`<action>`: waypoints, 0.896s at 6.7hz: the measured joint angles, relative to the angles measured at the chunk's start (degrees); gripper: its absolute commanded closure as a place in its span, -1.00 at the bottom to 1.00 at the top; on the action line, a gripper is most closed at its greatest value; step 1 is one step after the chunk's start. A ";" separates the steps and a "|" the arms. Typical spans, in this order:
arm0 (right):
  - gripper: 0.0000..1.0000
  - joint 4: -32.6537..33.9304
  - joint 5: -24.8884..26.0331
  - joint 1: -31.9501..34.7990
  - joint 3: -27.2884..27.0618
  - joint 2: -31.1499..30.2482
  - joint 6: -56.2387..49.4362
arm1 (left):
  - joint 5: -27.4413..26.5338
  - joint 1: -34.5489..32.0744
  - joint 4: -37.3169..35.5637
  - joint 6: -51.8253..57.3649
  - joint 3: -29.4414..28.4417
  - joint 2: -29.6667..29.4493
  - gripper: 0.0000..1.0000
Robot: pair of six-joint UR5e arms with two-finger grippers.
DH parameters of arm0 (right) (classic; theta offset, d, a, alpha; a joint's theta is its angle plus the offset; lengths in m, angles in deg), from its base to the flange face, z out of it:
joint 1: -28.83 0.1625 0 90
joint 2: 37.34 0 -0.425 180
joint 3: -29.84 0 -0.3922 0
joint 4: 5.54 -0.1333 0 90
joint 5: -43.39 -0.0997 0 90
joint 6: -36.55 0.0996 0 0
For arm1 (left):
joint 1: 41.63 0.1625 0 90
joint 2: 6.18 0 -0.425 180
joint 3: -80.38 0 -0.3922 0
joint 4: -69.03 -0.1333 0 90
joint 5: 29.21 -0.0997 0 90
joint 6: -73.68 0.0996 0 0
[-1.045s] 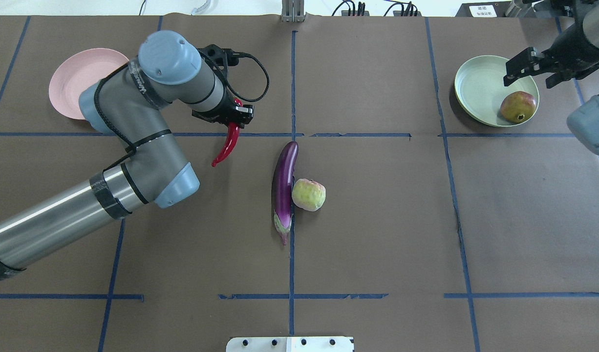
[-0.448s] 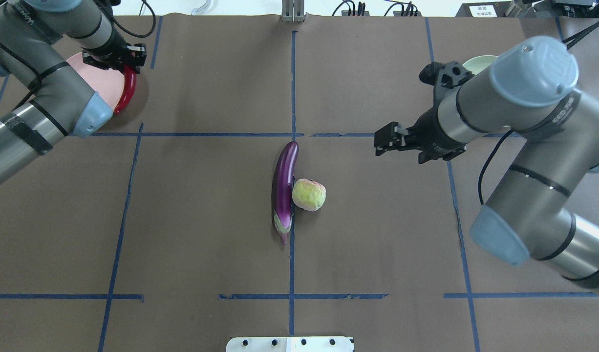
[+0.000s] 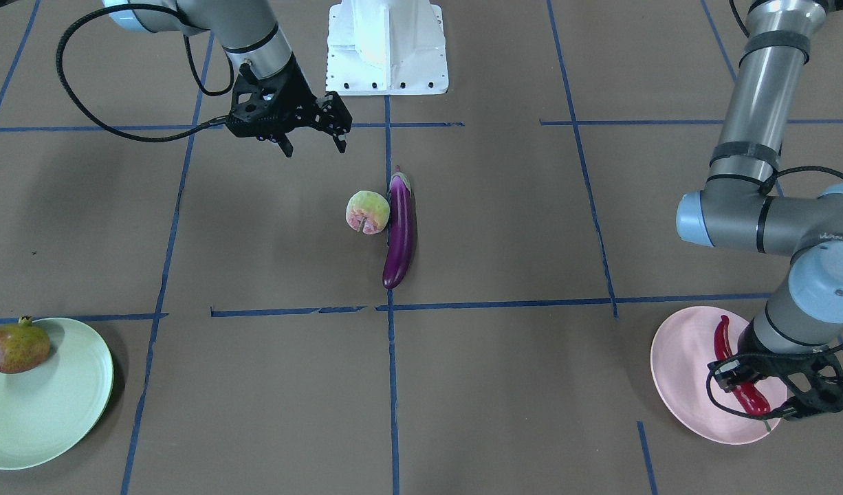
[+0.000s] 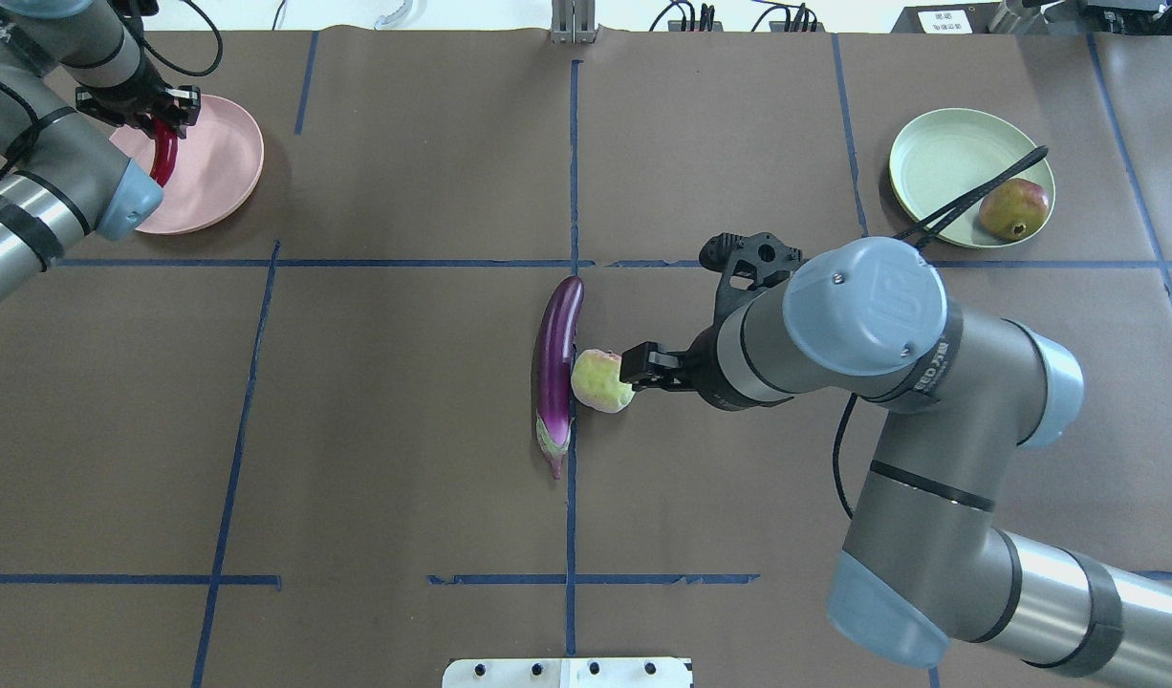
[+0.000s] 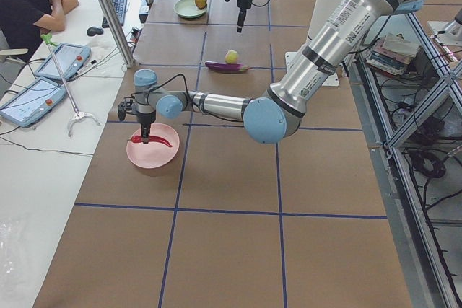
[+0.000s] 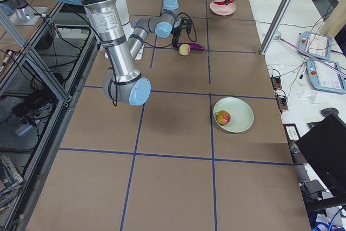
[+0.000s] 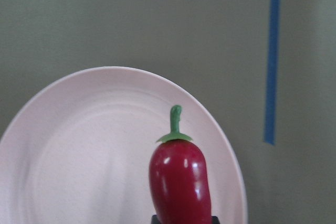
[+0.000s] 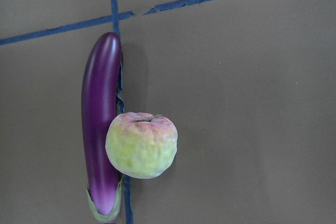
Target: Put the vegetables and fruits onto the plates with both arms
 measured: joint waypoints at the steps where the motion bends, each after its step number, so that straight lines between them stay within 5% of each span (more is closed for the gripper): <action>1: -1.00 3.19 1.72 -1.17 3.50 3.89 0.18 | -0.50 -0.80 0.63 2.07 -1.28 -0.73 -1.00; 4: -1.00 5.79 5.51 -2.06 16.98 13.64 0.42 | 4.23 -3.66 0.95 0.39 3.12 -0.43 -1.00; 6: -1.00 5.76 7.26 -2.14 21.32 16.04 0.50 | 5.69 -3.78 0.90 -1.99 6.97 1.19 -1.00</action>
